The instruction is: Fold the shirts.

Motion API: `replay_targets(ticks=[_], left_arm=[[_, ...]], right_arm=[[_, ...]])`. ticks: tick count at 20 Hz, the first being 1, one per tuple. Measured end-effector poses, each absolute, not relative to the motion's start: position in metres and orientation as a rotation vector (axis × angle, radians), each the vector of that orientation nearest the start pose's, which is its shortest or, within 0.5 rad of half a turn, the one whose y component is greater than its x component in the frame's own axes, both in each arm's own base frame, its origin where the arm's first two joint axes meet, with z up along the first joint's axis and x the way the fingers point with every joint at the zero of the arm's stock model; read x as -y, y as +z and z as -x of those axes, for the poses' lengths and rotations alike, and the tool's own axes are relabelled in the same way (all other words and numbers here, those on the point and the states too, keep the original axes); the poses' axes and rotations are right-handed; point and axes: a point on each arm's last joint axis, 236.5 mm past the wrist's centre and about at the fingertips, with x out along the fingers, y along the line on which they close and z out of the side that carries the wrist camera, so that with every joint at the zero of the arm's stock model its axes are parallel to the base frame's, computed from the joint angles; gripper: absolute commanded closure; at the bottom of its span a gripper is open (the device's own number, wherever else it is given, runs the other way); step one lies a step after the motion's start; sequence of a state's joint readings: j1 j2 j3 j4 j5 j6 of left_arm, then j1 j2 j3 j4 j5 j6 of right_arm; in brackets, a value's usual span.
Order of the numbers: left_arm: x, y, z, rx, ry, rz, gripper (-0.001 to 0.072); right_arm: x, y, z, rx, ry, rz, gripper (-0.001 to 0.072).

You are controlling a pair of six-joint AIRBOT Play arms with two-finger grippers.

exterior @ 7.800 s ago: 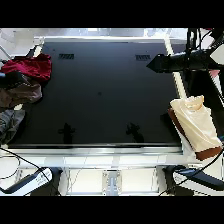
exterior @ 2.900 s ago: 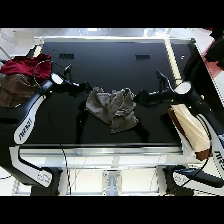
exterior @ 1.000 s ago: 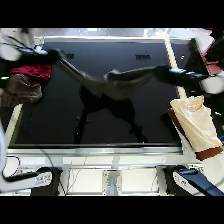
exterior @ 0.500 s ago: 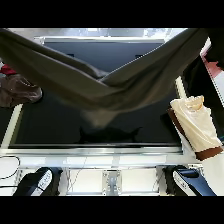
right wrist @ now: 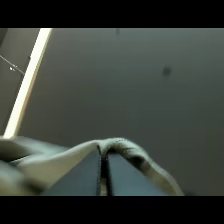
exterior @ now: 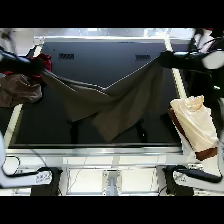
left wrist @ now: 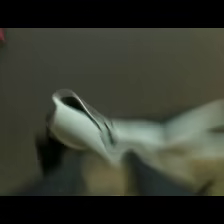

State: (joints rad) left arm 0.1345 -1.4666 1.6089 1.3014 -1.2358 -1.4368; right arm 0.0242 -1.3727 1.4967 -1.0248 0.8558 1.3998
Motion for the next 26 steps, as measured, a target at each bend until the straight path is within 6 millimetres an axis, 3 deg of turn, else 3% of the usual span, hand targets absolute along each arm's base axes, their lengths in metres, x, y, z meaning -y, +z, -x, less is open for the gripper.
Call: replay_targets(ticks=[2, 3, 4, 6, 8, 11, 14, 16, 17, 20, 23, 26], left_arm=[[0.002, 0.027, -0.473, -1.247, -0.144, 0.203, 0.0008], [0.003, 0.003, -0.473, -1.303, -0.135, 0.227, 0.0009], [0.002, -0.016, -0.473, -1.342, -0.125, 0.246, 0.0009], [-0.004, -0.027, -0.482, -1.328, -0.098, 0.288, 0.0009], [-0.022, -0.011, -0.495, -1.241, -0.055, 0.315, 0.0009], [-0.071, 0.056, -0.510, -1.014, 0.039, 0.308, 0.0009], [-0.134, 0.130, -0.498, -0.801, 0.169, 0.270, 0.0009], [-0.170, 0.156, -0.473, -0.726, 0.261, 0.268, 0.0009], [-0.183, 0.160, -0.460, -0.708, 0.300, 0.284, 0.0009], [-0.206, 0.148, -0.424, -0.704, 0.394, 0.350, 0.0009], [-0.209, 0.129, -0.410, -0.705, 0.434, 0.430, 0.0009], [-0.202, 0.115, -0.409, -0.700, 0.435, 0.491, 0.0009]], right_arm=[[-0.111, 0.122, -0.539, -0.727, 0.326, -0.404, 0.0296], [-0.115, 0.104, -0.550, -0.737, 0.318, -0.448, 0.0296], [-0.116, 0.090, -0.559, -0.741, 0.307, -0.484, 0.0296], [-0.112, 0.083, -0.569, -0.733, 0.292, -0.521, 0.0300], [-0.096, 0.100, -0.572, -0.701, 0.279, -0.520, 0.0301], [-0.057, 0.158, -0.553, -0.627, 0.249, -0.444, 0.0300], [-0.015, 0.211, -0.506, -0.580, 0.190, -0.358, 0.0300], [0.001, 0.207, -0.467, -0.611, 0.147, -0.351, 0.0291], [0.004, 0.192, -0.449, -0.641, 0.125, -0.378, 0.0267], [-0.010, 0.101, -0.395, -0.786, 0.058, -0.637, 0.0268], [-0.054, 0.016, -0.347, -0.933, 0.046, -0.943, 0.0267], [-0.099, -0.027, -0.311, -1.045, 0.085, -1.037, 0.0266]])
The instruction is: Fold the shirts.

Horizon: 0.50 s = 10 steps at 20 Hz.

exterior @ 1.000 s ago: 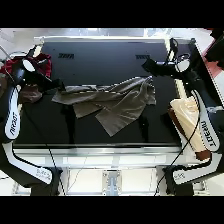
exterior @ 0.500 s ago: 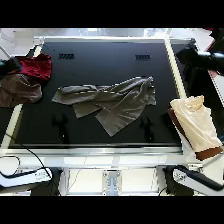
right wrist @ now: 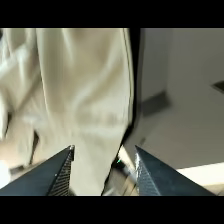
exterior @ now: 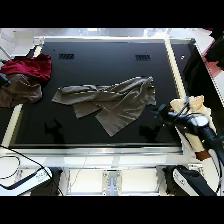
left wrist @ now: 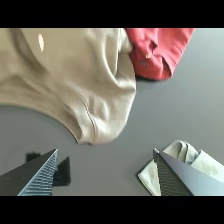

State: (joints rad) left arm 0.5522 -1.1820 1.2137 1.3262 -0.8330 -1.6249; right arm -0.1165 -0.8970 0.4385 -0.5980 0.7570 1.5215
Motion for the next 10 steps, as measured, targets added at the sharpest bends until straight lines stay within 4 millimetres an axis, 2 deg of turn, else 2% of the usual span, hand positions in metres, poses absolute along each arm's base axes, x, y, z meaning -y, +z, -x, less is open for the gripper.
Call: replay_targets(ticks=[3, 6, 10], left_arm=[[-0.191, 0.100, -0.409, -0.716, 0.422, 0.521, 0.0009], [-0.183, 0.087, -0.407, -0.741, 0.413, 0.534, 0.0009], [-0.179, 0.078, -0.405, -0.756, 0.411, 0.545, 0.0009]], right_arm=[[-0.131, -0.051, -0.298, -1.102, 0.111, -1.029, 0.0267], [-0.154, -0.071, -0.296, -1.153, 0.110, -1.016, 0.0267], [-0.172, -0.088, -0.309, -1.192, 0.093, -1.006, 0.0268]])
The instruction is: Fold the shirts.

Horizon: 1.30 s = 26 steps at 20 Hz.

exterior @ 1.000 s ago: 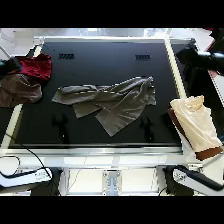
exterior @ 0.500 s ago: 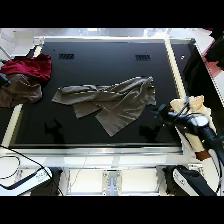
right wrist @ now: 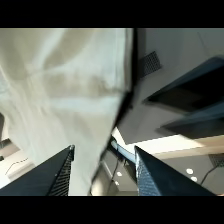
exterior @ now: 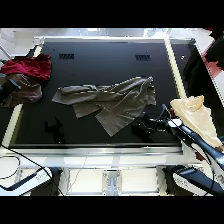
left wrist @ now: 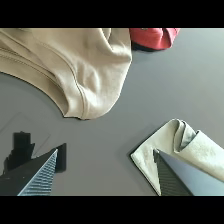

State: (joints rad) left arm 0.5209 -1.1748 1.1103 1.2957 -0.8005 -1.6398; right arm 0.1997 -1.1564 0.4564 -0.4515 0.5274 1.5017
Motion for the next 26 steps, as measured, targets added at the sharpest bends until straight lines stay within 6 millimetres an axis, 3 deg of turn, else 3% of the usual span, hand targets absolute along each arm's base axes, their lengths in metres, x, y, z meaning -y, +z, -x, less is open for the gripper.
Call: replay_targets(ticks=[6, 7, 8, 9, 10, 16, 21, 26], left_arm=[[-0.178, 0.074, -0.404, -0.767, 0.409, 0.546, 0.0009], [-0.177, 0.072, -0.403, -0.771, 0.409, 0.547, 0.0009], [-0.176, 0.070, -0.402, -0.780, 0.408, 0.548, 0.0009], [-0.175, 0.067, -0.400, -0.791, 0.408, 0.551, 0.0009], [-0.173, 0.061, -0.397, -0.809, 0.409, 0.555, 0.0009], [-0.144, -0.005, -0.375, -0.910, 0.413, 0.725, 0.0010], [-0.110, -0.049, -0.402, -0.845, 0.406, 1.141, 0.0010], [-0.085, -0.086, -0.430, -0.818, 0.355, 1.397, 0.0028]], right_arm=[[-0.187, -0.104, -0.338, -1.216, 0.057, -1.029, 0.0272], [-0.188, -0.107, -0.339, -1.225, 0.048, -1.037, 0.0303], [-0.188, -0.110, -0.340, -1.228, 0.037, -1.045, 0.0435], [-0.188, -0.112, -0.342, -1.228, 0.028, -1.048, 0.0622], [-0.186, -0.114, -0.343, -1.227, 0.017, -1.049, 0.0698], [-0.186, -0.108, -0.357, -1.186, 0.002, -1.089, 0.0699], [-0.196, -0.092, -0.366, -1.177, 0.069, -1.074, 0.0698], [-0.202, -0.083, -0.370, -1.174, 0.106, -1.065, 0.0698]])
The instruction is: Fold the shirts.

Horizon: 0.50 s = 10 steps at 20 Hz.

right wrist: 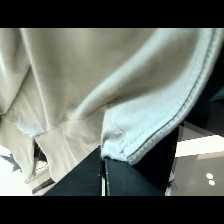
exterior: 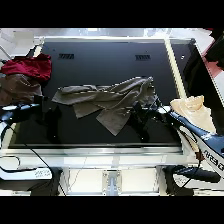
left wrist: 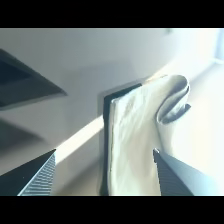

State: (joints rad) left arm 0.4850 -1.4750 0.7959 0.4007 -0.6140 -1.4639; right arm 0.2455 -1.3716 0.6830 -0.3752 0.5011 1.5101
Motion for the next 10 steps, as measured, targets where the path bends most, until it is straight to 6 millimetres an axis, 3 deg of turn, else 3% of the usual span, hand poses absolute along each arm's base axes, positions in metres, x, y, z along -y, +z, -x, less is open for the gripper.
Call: replay_targets(ticks=[2, 8, 10], left_arm=[[-0.080, -0.092, -0.441, -0.785, 0.325, 1.447, 0.0143], [-0.065, -0.096, -0.475, -0.736, 0.224, 1.413, 0.0297], [-0.058, -0.099, -0.485, -0.741, 0.198, 1.377, 0.0572]], right_arm=[[-0.203, -0.081, -0.370, -1.177, 0.114, -1.065, 0.0699], [-0.205, -0.081, -0.368, -1.185, 0.124, -1.063, 0.0698], [-0.206, -0.080, -0.368, -1.187, 0.127, -1.064, 0.0698]])
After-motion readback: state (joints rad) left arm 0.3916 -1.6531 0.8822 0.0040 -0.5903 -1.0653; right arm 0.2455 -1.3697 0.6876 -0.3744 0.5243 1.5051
